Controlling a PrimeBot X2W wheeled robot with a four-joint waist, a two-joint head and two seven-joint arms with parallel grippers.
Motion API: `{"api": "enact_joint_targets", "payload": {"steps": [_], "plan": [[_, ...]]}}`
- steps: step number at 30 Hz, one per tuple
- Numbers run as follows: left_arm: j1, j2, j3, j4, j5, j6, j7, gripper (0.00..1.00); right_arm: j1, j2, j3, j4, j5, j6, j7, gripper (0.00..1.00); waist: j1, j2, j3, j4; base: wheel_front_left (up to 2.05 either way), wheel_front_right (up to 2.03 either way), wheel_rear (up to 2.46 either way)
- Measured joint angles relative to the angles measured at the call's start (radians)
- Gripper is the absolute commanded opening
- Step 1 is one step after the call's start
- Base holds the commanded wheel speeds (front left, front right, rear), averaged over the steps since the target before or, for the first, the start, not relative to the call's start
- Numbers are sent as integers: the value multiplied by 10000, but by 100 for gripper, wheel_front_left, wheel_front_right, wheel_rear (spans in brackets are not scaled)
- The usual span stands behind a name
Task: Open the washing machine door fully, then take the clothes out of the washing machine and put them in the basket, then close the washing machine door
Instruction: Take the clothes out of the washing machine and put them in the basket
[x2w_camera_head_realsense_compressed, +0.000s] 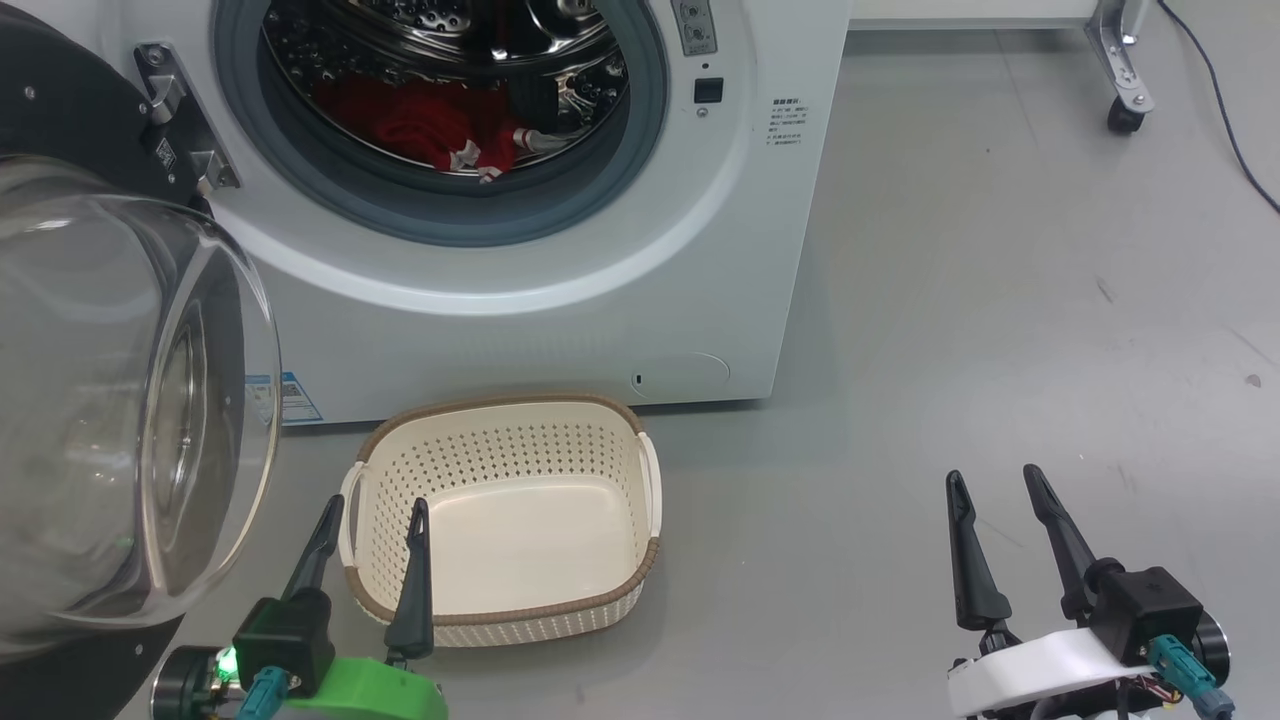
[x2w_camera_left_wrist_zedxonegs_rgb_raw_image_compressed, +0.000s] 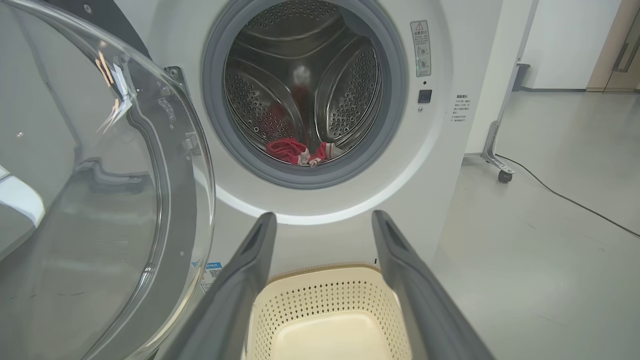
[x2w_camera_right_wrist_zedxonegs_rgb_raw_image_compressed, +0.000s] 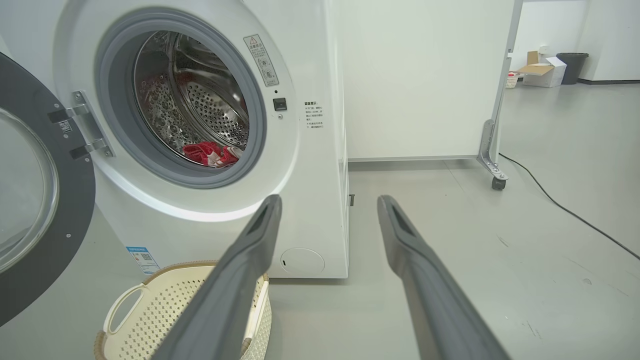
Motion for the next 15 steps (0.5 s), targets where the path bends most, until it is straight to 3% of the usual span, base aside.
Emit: {"api": "enact_joint_targets", "payload": {"steps": [15], "plan": [[1, 4, 54, -2, 92, 31, 86, 100, 55, 0, 27, -10, 73, -4, 0, 100, 0, 0, -13, -43, 92, -92, 0]]}}
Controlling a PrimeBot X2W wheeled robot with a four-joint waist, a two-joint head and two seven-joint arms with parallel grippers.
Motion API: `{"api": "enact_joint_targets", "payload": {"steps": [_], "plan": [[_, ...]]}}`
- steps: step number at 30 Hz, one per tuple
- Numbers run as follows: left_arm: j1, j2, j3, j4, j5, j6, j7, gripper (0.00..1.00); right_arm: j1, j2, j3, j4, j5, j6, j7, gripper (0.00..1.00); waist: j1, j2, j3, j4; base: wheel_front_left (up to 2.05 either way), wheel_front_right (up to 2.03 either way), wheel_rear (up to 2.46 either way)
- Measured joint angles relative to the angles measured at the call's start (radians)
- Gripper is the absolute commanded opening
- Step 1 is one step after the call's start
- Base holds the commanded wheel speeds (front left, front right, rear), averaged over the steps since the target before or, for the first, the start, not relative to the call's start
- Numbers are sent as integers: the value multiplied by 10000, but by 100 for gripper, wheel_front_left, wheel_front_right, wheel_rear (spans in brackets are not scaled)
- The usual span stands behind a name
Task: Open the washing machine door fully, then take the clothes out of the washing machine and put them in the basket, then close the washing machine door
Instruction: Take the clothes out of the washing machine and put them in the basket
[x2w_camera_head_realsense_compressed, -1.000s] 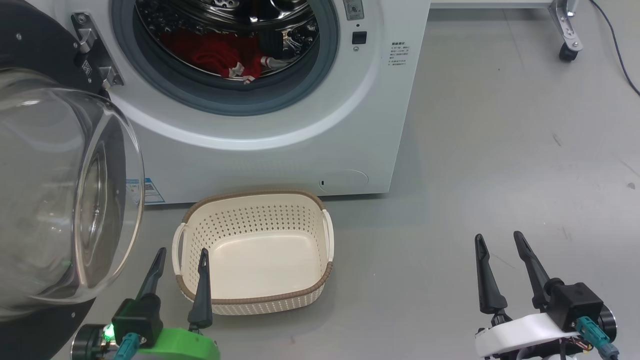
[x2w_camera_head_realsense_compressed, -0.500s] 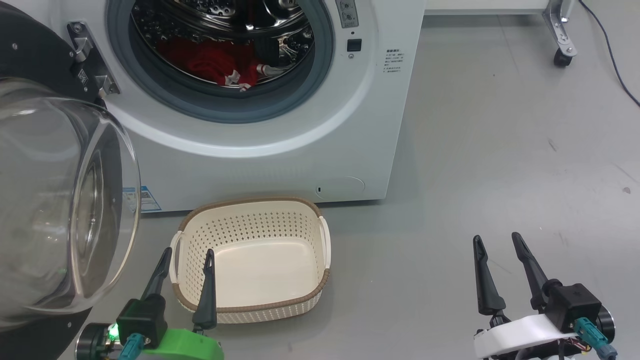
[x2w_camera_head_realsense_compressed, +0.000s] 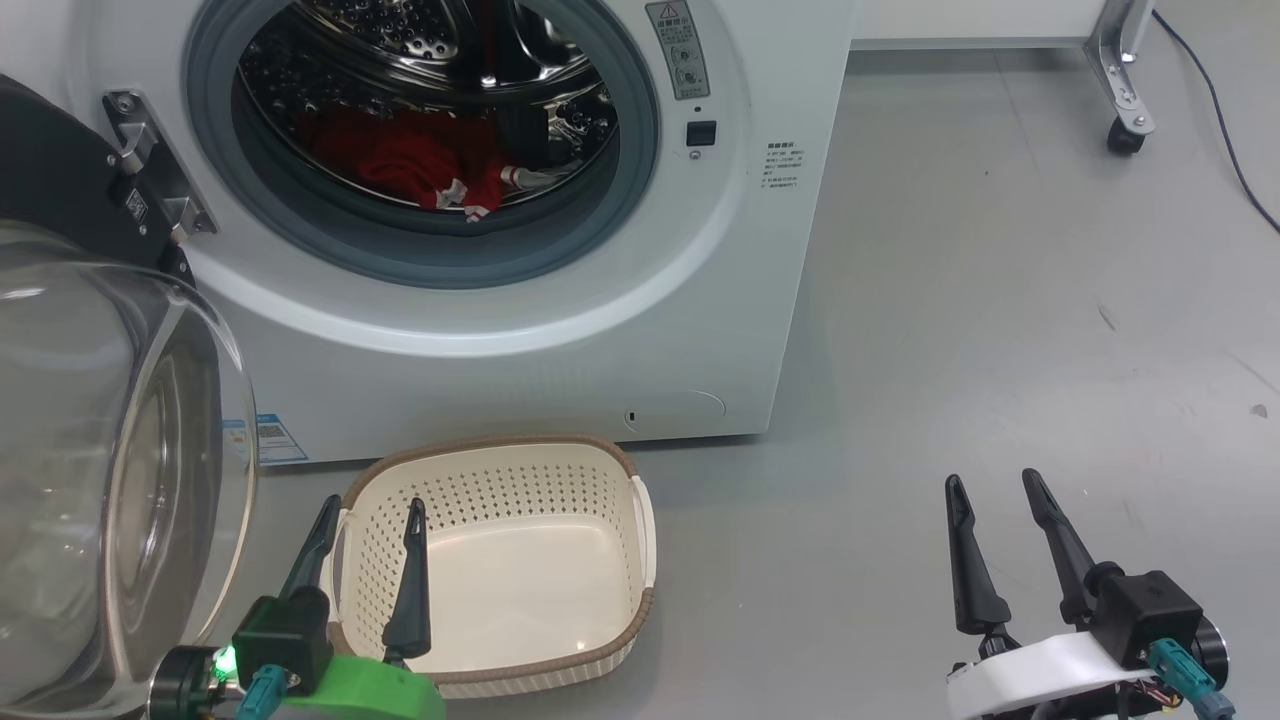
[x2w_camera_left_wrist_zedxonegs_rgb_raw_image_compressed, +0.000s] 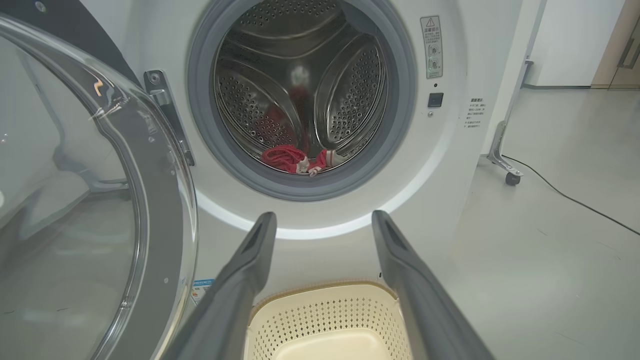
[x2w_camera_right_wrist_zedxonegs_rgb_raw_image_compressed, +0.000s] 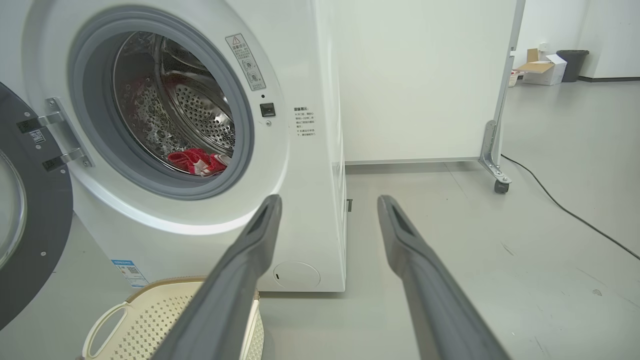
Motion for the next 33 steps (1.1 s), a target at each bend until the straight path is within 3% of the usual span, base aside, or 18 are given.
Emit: {"api": "enact_joint_targets", "payload": {"steps": [16, 33], "plan": [[-1, -2, 27, -29, 2, 17, 4, 100, 32, 0, 10, -2, 2, 2, 0, 100, 0, 0, 57, -8, 65, -65, 0], [-1, -6, -25, 13, 0, 19, 17, 100, 32, 0, 10, 27, 2, 6, 0, 100, 0, 0, 43, 39, 8, -8, 0]]}}
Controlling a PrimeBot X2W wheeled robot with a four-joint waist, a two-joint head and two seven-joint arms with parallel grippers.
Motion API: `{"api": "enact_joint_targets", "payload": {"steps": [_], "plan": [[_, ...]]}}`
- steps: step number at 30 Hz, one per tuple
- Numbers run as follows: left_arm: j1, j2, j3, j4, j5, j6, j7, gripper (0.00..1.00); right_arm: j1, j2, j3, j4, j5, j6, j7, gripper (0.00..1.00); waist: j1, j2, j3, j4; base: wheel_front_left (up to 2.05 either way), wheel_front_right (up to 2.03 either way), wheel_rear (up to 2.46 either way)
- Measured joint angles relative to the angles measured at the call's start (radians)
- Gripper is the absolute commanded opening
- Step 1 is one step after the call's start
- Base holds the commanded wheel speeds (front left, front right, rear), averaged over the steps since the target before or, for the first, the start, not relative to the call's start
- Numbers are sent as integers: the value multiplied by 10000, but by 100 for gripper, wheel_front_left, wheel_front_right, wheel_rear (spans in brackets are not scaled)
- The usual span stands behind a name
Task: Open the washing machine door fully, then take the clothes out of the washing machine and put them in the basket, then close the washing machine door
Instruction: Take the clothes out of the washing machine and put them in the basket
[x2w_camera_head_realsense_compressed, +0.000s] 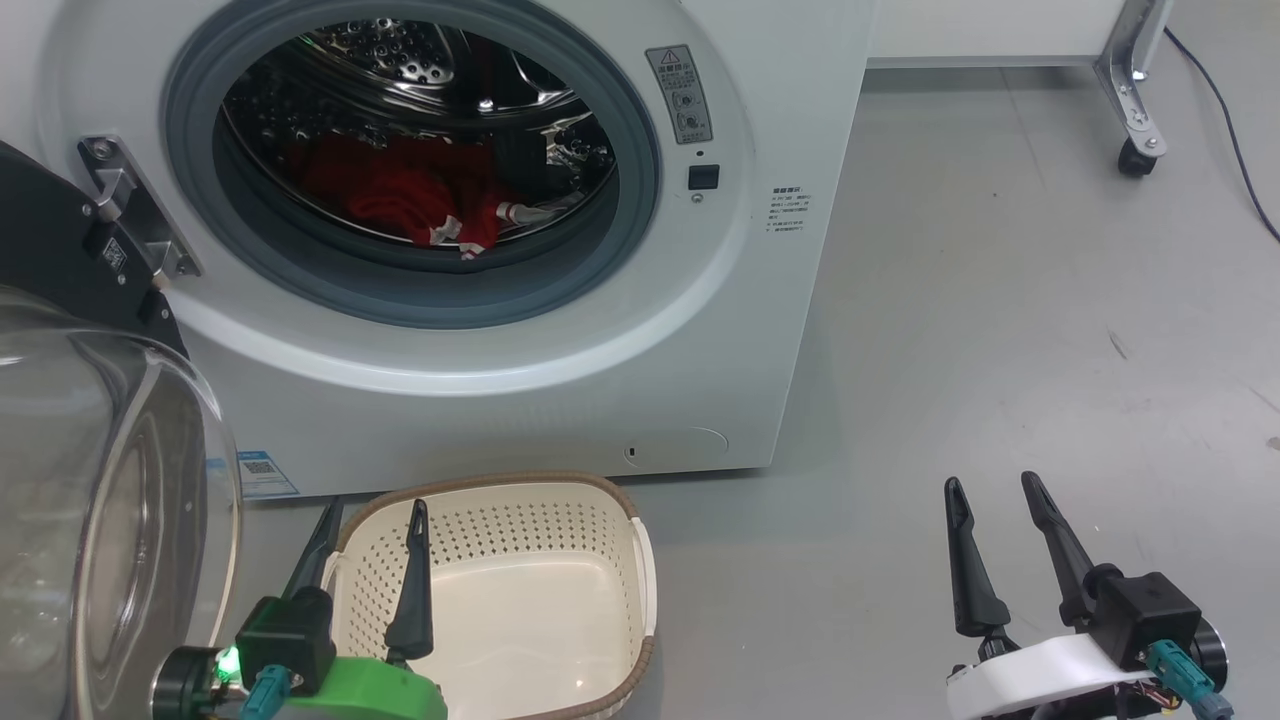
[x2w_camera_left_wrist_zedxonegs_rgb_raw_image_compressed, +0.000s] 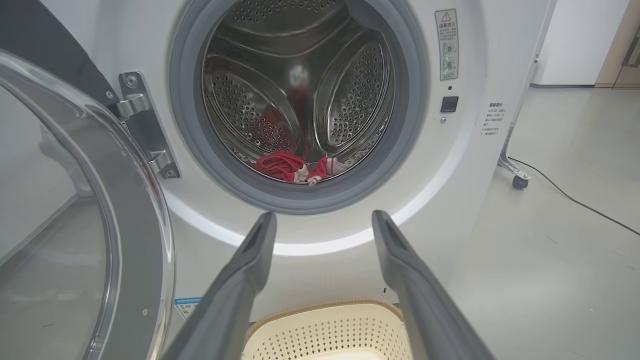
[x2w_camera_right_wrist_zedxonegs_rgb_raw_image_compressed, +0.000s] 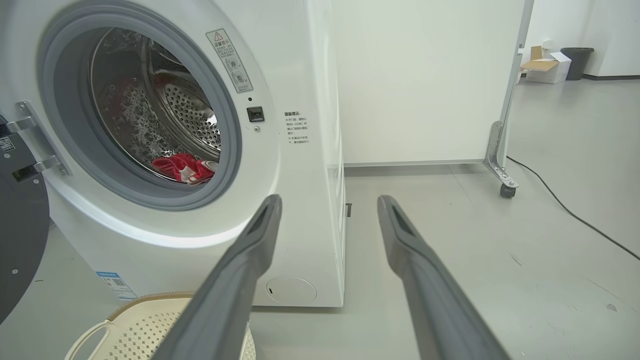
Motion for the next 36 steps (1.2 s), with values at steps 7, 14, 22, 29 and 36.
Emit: {"api": "enact_joint_targets", "payload": {"steps": [7, 14, 22, 29, 36], "plan": [[-12, -6, -251, 25, 0, -2, 90, 100, 3, 2, -84, 13, 0, 2, 0, 100, 0, 0, 71, 129, 0, 0, 0], [-46, -17, -366, 23, 0, -4, 90, 100, 4, 2, -134, 13, -2, 4, 0, 100, 0, 0, 212, 339, 0, 0, 0], [-293, -23, -443, 13, -79, -35, 230, 100, -12, 0, -102, -54, -75, 21, 0, 100, 0, 0, 582, 538, 0, 0, 0], [-1081, -46, -754, 201, -614, -464, 1051, 100, -327, 0, 23, -230, -221, 109, 0, 100, 0, 0, 1207, 578, 0, 0, 0], [-2345, -81, -669, 650, -1333, -830, 2010, 100, -1081, -8, 324, -339, -278, 291, 0, 100, 0, 0, 2061, 463, 0, 0, 0]]}}
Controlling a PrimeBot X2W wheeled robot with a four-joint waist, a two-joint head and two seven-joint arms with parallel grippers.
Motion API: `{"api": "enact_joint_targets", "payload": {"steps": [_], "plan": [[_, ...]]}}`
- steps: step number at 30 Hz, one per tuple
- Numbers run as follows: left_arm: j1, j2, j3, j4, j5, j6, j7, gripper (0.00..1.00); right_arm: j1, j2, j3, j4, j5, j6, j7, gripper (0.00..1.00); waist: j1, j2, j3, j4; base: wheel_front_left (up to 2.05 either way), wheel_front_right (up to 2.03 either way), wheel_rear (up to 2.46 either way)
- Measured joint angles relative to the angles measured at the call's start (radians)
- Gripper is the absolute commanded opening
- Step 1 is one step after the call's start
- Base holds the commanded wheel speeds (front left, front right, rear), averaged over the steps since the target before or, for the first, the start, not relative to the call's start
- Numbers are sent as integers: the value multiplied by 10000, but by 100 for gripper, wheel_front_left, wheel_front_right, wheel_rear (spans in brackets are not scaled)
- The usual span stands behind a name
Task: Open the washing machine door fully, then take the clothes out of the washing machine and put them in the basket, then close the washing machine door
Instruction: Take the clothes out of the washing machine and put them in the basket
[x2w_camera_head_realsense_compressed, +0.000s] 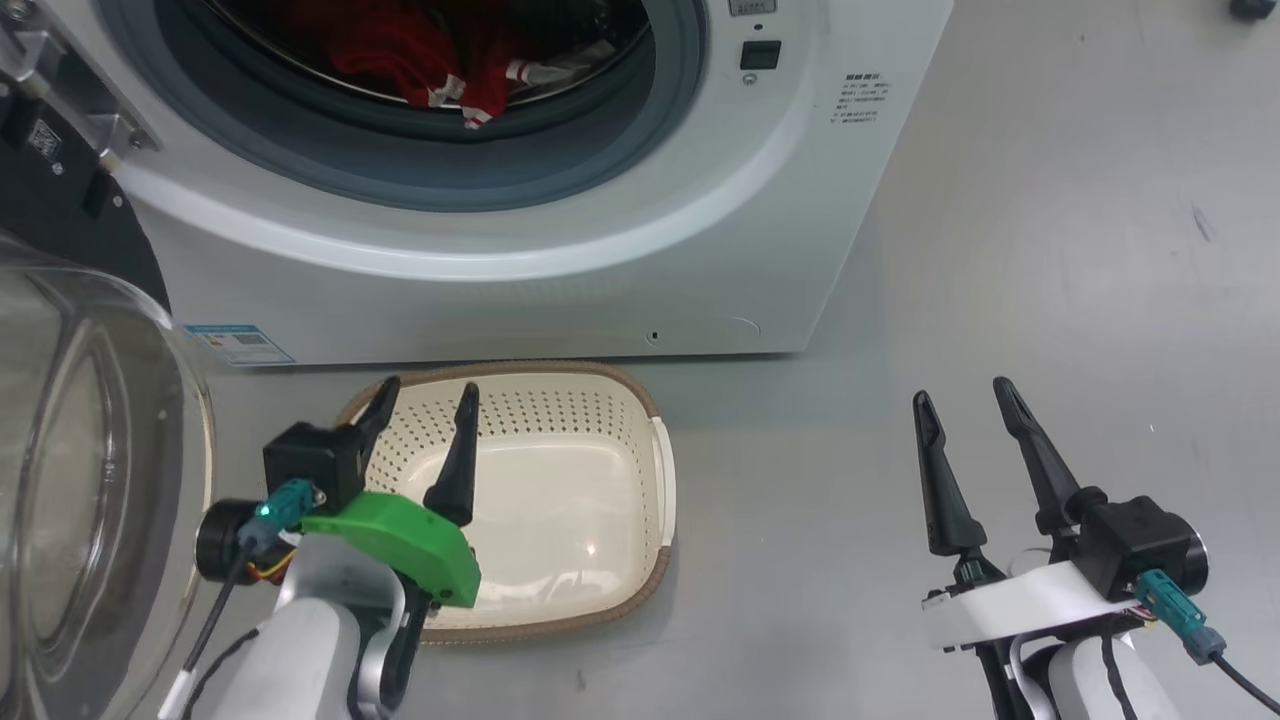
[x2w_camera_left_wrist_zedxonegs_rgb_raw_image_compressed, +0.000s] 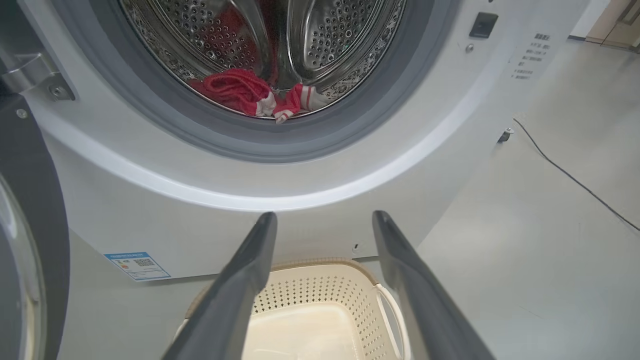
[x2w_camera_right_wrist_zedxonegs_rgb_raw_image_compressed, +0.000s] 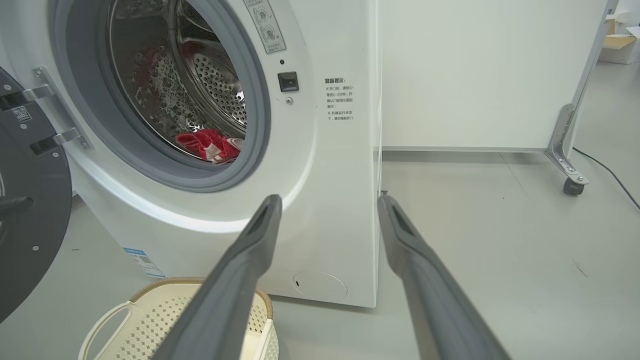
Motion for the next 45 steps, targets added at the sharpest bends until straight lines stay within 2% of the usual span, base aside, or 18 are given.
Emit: {"api": "enact_joint_targets", "payload": {"steps": [10, 17, 26, 37, 45], "plan": [[-2871, 33, 198, 462, -291, -508, 1559, 100, -965, -33, 286, -119, 23, 40, 0, 100, 0, 0, 1329, -470, 0, 0, 0], [-4804, 447, 454, 976, -550, -763, 2738, 100, -1680, -46, 579, -113, 297, 86, 0, 100, 1, 0, 2184, -942, 0, 0, 0], [-6838, 1014, 907, 1779, -752, -844, 4149, 100, -2267, -61, 1091, -94, 823, 84, 0, 100, 1, 0, 2960, -1771, 0, 0, 0], [-8721, 2011, 1457, 2658, -792, -840, 5647, 100, -2725, -65, 1699, -94, 1398, -15, 0, 100, 0, 0, 3773, -2802, 0, 0, 0], [-9640, 2761, 2027, 3175, -957, -640, 6406, 100, -3152, -63, 2071, -142, 1879, -117, 0, 100, 0, 0, 4324, -3520, 0, 0, 0]]}}
